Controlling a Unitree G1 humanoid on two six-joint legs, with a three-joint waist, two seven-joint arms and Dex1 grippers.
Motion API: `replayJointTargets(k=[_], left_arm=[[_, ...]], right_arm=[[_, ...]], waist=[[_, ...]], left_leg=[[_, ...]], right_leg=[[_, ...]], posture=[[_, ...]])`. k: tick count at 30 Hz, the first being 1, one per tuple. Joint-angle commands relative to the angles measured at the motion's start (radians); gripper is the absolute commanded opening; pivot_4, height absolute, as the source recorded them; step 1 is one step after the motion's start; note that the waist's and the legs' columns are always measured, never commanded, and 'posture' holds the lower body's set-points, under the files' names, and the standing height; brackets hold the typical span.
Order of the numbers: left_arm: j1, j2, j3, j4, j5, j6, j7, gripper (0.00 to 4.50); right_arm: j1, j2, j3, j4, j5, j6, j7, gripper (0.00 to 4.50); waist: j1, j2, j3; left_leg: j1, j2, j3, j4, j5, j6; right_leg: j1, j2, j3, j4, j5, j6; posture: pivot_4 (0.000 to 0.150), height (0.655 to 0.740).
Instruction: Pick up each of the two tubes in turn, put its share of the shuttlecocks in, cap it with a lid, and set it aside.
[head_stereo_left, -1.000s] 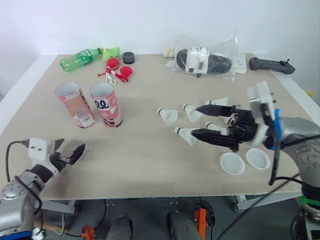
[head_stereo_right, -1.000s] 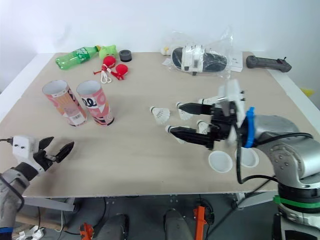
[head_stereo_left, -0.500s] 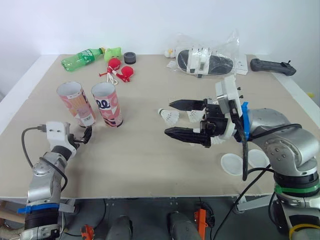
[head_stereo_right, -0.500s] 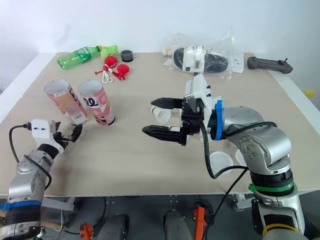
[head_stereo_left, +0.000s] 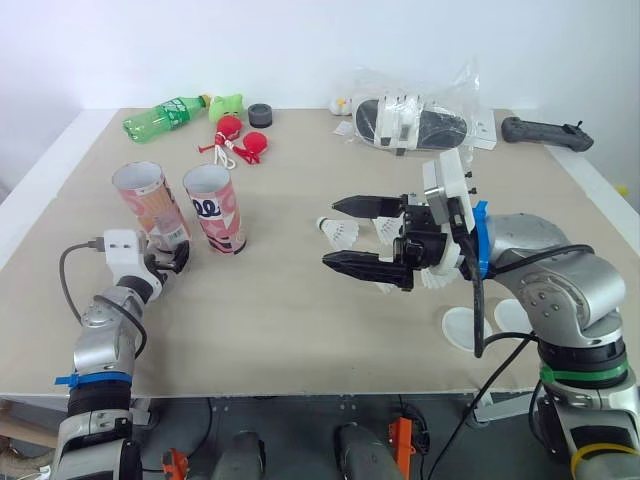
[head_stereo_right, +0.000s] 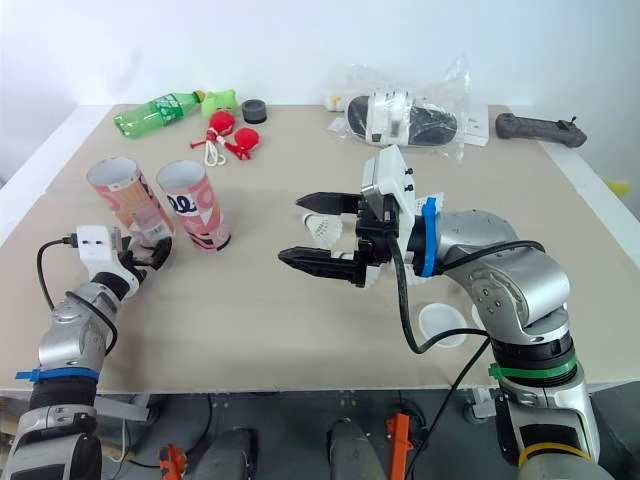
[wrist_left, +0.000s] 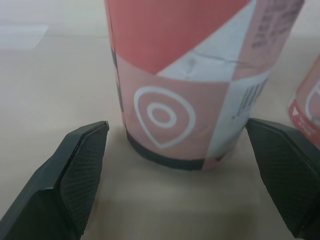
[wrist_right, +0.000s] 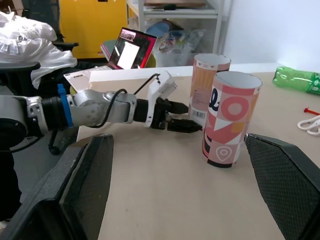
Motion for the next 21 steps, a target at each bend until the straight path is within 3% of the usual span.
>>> replayJointTargets(k=[1, 16, 19, 21], left_arm=[[-0.045, 0.017, -0.010, 0.050, 0.021, -0.055, -0.017, 4.50], [-0.194, 0.036, -0.036, 0.329, 0.070, -0.226, -0.046, 4.50], [-0.202, 0.036, -0.032, 0.350, 0.069, -0.241, -0.050, 3.55], [-0.198, 0.038, -0.029, 0.353, 0.064, -0.243, -0.058, 3.33]], right_arm=[[-0.022, 0.004, -0.011, -0.019, 0.006, -0.013, -0.002, 4.47], [-0.018, 0.006, -0.010, -0.034, 0.015, -0.003, -0.012, 4.47], [-0.017, 0.007, -0.012, -0.032, 0.016, -0.003, -0.014, 4.50], [-0.016, 0.007, -0.013, -0.032, 0.017, -0.003, -0.015, 4.50]], waist=[[0.000, 0.000, 0.000], [0.000, 0.000, 0.000], [0.000, 0.000, 0.000], [0.000, 0.000, 0.000]], left_leg=[[0.000, 0.000, 0.000, 0.000, 0.000, 0.000], [0.000, 0.000, -0.001, -0.001, 0.000, 0.000], [0.000, 0.000, -0.001, -0.001, 0.000, 0.000], [0.000, 0.000, -0.001, -0.001, 0.000, 0.000]], right_leg=[[0.000, 0.000, 0.000, 0.000, 0.000, 0.000], [0.000, 0.000, 0.000, 0.000, 0.000, 0.000], [0.000, 0.000, 0.000, 0.000, 0.000, 0.000], [0.000, 0.000, 0.000, 0.000, 0.000, 0.001]], posture=[[0.150, 0.7400], [0.150, 0.7400], [0.150, 0.7400], [0.150, 0.7400]])
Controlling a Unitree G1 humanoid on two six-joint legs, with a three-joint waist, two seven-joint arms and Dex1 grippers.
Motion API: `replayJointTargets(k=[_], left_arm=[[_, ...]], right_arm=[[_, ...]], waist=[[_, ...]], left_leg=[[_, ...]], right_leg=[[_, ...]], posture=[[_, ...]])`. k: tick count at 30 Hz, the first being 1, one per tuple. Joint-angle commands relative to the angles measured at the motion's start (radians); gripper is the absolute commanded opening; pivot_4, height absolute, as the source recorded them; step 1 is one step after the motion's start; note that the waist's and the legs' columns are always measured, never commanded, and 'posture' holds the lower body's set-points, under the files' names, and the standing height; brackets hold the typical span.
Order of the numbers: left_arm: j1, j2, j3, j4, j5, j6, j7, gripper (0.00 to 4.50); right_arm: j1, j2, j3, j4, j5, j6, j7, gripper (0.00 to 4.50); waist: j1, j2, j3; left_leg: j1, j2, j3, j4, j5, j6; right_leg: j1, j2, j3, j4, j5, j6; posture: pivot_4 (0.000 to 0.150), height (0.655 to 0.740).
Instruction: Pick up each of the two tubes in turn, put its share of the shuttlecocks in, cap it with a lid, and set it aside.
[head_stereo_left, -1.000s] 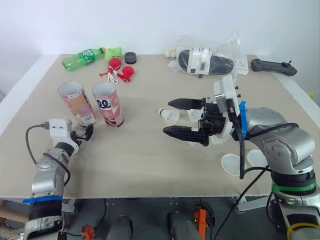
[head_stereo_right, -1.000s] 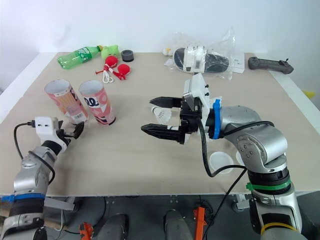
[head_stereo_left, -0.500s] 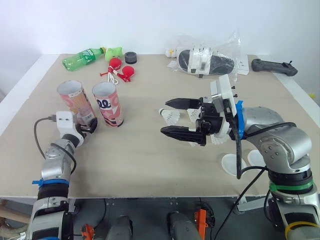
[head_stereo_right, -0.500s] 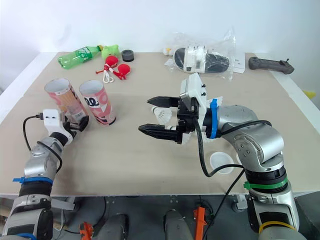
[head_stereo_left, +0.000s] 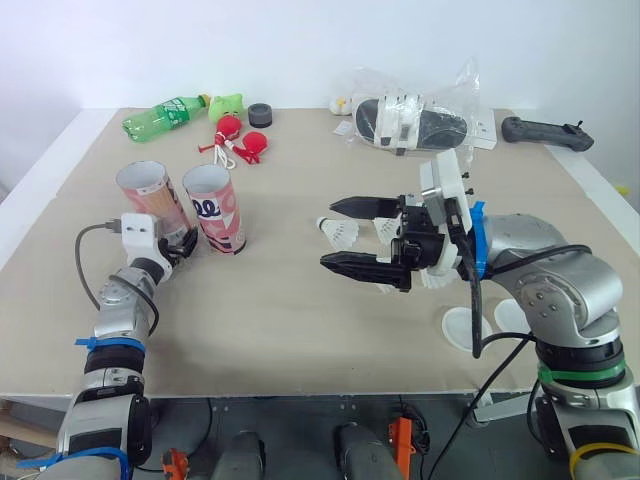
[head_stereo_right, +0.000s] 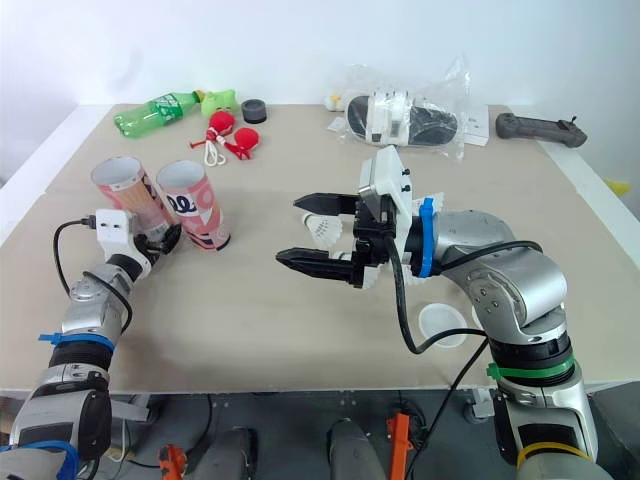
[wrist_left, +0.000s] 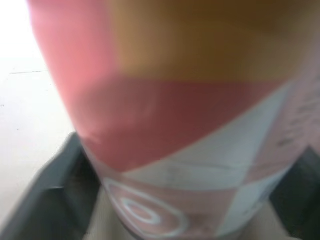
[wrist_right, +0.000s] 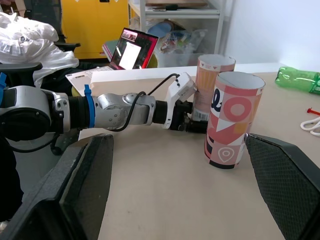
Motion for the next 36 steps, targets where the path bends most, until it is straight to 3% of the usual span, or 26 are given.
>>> replayJointTargets(k=[1, 9, 15, 21, 22, 25, 29, 36], left_arm=[[-0.004, 0.018, 0.008, 0.006, -0.003, -0.019, -0.011, 3.33], [0.099, 0.048, 0.056, -0.129, -0.055, 0.024, -0.019, 3.33], [0.367, 0.101, 0.151, -0.531, -0.198, 0.173, -0.080, 3.33], [0.656, 0.165, 0.186, -0.852, -0.323, 0.243, -0.267, 3.33], [0.701, 0.191, 0.185, -0.880, -0.321, 0.243, -0.309, 3.33], [0.815, 0.330, 0.139, -0.975, -0.265, 0.262, -0.452, 3.33], [0.821, 0.472, 0.079, -1.087, -0.284, 0.388, -0.522, 3.33], [0.671, 0.589, -0.038, -1.181, -0.304, 0.585, -0.554, 3.33]], right_arm=[[-0.013, 0.003, -0.019, -0.030, 0.016, -0.006, -0.005, 4.50], [-0.010, 0.001, -0.032, -0.024, 0.030, -0.002, -0.008, 4.50], [0.001, -0.038, -0.053, -0.022, 0.065, 0.019, 0.026, 4.50], [0.007, -0.089, -0.087, 0.003, 0.104, 0.044, 0.067, 4.50], [0.008, -0.104, -0.093, 0.011, 0.110, 0.053, 0.081, 4.50], [0.026, -0.197, -0.110, 0.050, 0.098, 0.090, 0.123, 4.50], [0.080, -0.268, -0.135, 0.057, 0.072, 0.096, 0.113, 4.50], [0.239, -0.274, -0.212, -0.041, 0.019, 0.066, -0.004, 4.50]], waist=[[0.000, 0.000, 0.000], [-0.011, 0.000, 0.000], [-0.021, 0.000, 0.000], [-0.016, 0.000, 0.000], [-0.015, -0.001, 0.000], [-0.014, -0.002, 0.001], [-0.005, -0.002, 0.002], [-0.005, -0.001, 0.003]], left_leg=[[0.000, 0.000, 0.000, 0.000, 0.000, 0.000], [0.000, 0.000, 0.000, -0.001, 0.000, 0.000], [0.000, 0.001, 0.000, -0.003, 0.000, 0.000], [-0.001, 0.001, 0.000, -0.003, -0.001, 0.000], [-0.001, 0.002, 0.000, -0.003, -0.001, 0.000], [0.000, 0.002, 0.001, -0.002, -0.001, 0.000], [0.000, 0.004, 0.002, -0.002, -0.001, 0.000], [-0.002, 0.006, 0.003, -0.004, -0.001, 0.001]], right_leg=[[0.000, 0.000, 0.000, 0.000, 0.000, 0.000], [0.000, 0.000, 0.000, 0.000, 0.000, 0.000], [-0.002, 0.000, 0.000, 0.000, -0.001, -0.002], [-0.002, -0.001, -0.002, 0.000, -0.004, -0.002], [-0.001, -0.001, -0.003, 0.000, -0.007, 0.003], [-0.002, -0.001, -0.002, 0.000, -0.009, -0.003], [-0.002, 0.000, -0.003, 0.000, -0.010, -0.005], [-0.004, 0.001, -0.003, 0.000, -0.010, 0.000]], posture=[[0.150, 0.7400], [0.150, 0.7400], [0.150, 0.7400], [0.150, 0.7400], [0.150, 0.7400], [0.150, 0.7400], [0.150, 0.7400], [0.150, 0.7400]])
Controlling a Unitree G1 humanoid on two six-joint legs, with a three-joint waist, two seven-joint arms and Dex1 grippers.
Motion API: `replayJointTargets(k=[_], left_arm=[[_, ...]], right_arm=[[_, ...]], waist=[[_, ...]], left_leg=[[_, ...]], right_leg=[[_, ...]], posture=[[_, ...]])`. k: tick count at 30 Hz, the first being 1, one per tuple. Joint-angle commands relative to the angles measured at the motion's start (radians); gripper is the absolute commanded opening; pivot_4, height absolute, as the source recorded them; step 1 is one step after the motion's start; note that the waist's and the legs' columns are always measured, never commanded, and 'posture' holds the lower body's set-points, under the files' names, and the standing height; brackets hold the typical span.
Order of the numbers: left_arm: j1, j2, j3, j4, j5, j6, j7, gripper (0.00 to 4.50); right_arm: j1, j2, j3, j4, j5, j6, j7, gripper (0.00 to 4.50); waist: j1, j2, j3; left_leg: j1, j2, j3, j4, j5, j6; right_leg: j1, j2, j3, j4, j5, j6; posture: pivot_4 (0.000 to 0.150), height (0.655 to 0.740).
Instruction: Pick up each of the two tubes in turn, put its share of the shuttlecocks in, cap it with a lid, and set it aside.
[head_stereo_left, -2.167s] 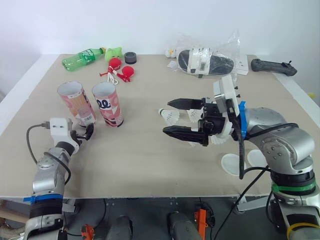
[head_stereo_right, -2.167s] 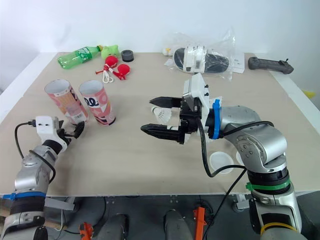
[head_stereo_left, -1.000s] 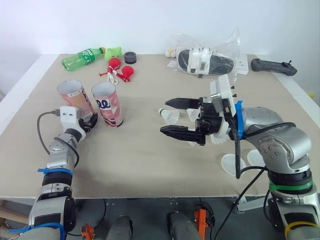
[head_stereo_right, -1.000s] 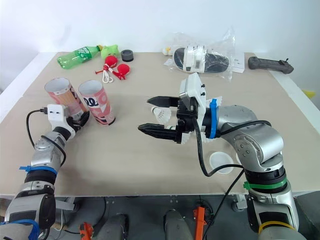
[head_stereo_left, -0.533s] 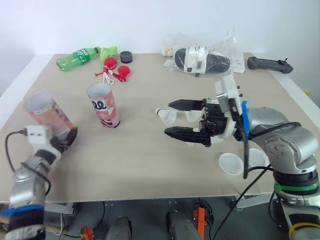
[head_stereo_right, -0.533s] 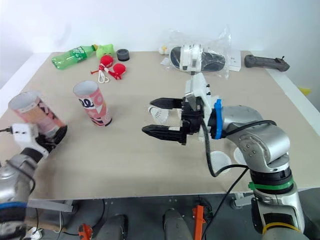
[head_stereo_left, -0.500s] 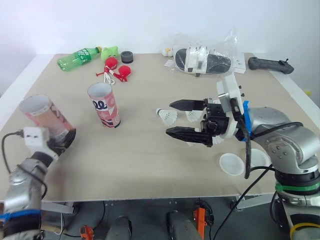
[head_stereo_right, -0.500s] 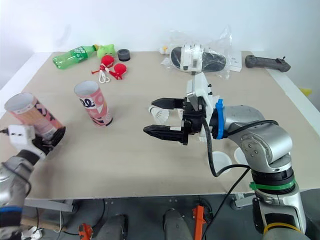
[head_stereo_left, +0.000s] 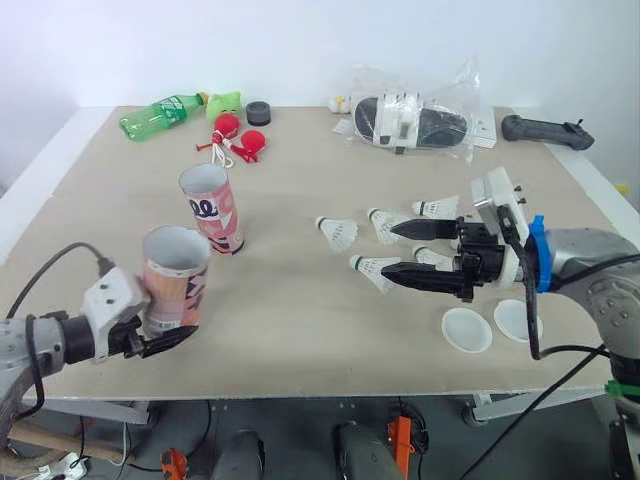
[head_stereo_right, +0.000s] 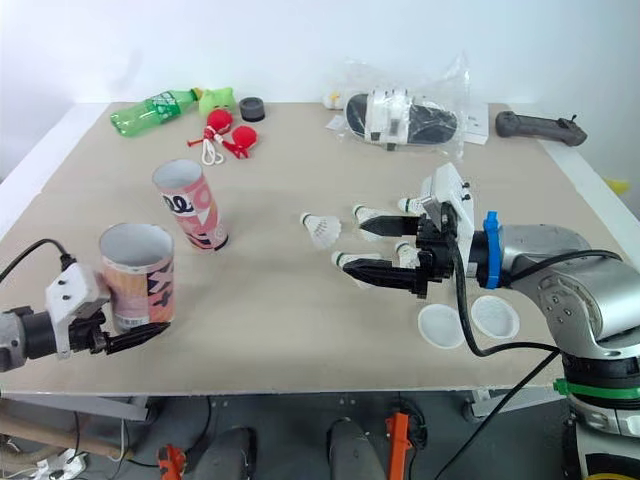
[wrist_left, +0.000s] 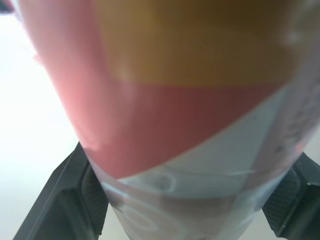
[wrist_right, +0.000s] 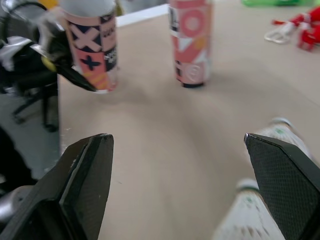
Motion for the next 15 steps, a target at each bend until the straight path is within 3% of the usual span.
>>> replayJointTargets(k=[1, 9, 15], left_arm=[[-0.097, 0.049, -0.072, -0.047, -0.013, 0.087, -0.031, 3.33], [-0.232, 0.087, -0.254, 0.012, 0.115, 0.045, -0.110, 3.33], [-0.294, 0.085, -0.343, 0.093, 0.234, -0.073, -0.161, 3.33]], right_arm=[[0.097, -0.008, -0.069, -0.087, -0.061, -0.045, -0.081, 4.50], [0.279, 0.126, -0.063, -0.258, -0.110, -0.049, -0.316, 4.50], [0.347, 0.161, -0.049, -0.256, -0.160, -0.073, -0.358, 4.50]], waist=[[0.001, 0.000, 0.000], [-0.005, 0.001, 0.000], [0.001, 0.001, 0.000]], left_leg=[[0.000, 0.001, 0.000, 0.000, 0.000, 0.000], [-0.008, 0.002, -0.001, -0.001, -0.001, 0.000], [-0.009, 0.002, -0.001, 0.000, -0.001, 0.000]], right_leg=[[0.000, 0.001, 0.000, 0.000, 0.000, 0.000], [-0.008, 0.002, 0.000, 0.001, -0.001, -0.001], [-0.008, 0.002, 0.000, 0.001, 0.000, -0.001]], posture=[[0.150, 0.7400], [0.150, 0.7400], [0.150, 0.7400]])
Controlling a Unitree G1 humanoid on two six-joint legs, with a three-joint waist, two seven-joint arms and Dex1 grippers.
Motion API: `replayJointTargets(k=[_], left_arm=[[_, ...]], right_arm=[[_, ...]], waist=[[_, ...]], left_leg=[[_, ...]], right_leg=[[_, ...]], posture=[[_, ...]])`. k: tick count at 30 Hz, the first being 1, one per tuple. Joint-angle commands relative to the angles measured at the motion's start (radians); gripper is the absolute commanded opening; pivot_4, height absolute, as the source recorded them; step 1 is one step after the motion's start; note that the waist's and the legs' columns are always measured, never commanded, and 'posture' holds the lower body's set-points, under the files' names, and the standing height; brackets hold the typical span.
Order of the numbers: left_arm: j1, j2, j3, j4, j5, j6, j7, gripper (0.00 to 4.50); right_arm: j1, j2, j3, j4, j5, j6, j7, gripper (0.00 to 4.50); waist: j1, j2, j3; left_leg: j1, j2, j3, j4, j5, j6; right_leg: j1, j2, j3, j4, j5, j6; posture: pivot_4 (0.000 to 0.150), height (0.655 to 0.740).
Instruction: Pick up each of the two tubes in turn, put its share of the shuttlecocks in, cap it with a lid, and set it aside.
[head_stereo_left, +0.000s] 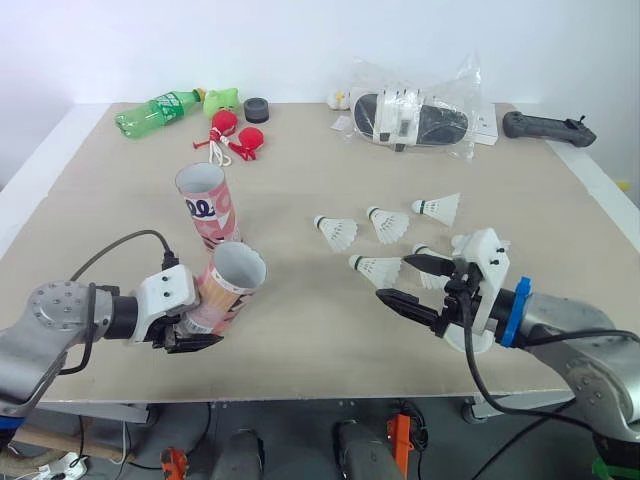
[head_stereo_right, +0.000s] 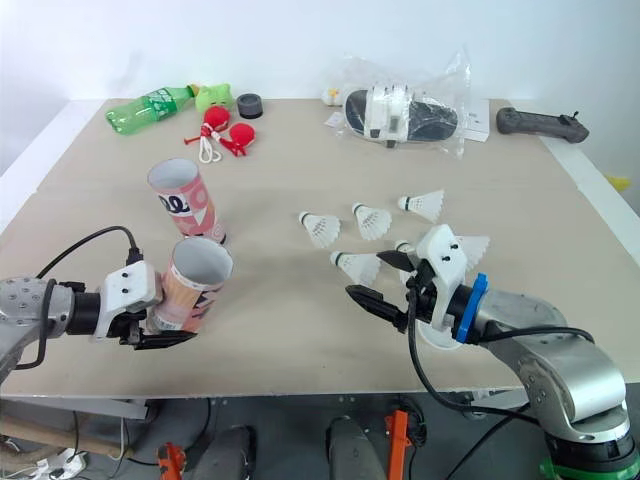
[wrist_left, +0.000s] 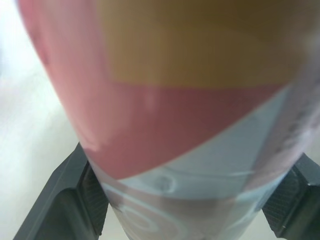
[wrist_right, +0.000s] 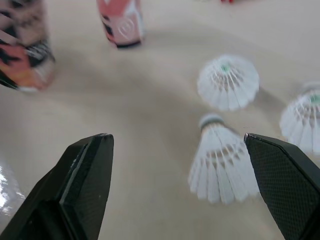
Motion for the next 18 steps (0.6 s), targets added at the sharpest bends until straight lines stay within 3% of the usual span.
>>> replayJointTargets(k=[1, 18], left_arm=[[-0.040, -0.001, -0.047, 0.051, 0.084, -0.078, -0.020, 3.33], [-0.108, -0.061, -0.112, 0.088, 0.170, -0.088, -0.047, 3.33]], right_arm=[[0.011, 0.001, -0.013, -0.026, -0.017, -0.029, -0.010, 4.50], [0.005, 0.100, 0.129, 0.074, -0.178, -0.072, -0.097, 4.50]], waist=[[0.001, 0.000, 0.000], [0.004, 0.002, -0.002]], left_leg=[[0.000, 0.000, 0.000, 0.000, 0.000, 0.000], [0.004, 0.000, 0.000, 0.003, 0.005, 0.005]], right_leg=[[0.000, 0.000, 0.000, 0.000, 0.000, 0.000], [0.005, 0.000, 0.000, 0.000, 0.005, -0.004]], posture=[[0.150, 0.7400], [0.150, 0.7400]])
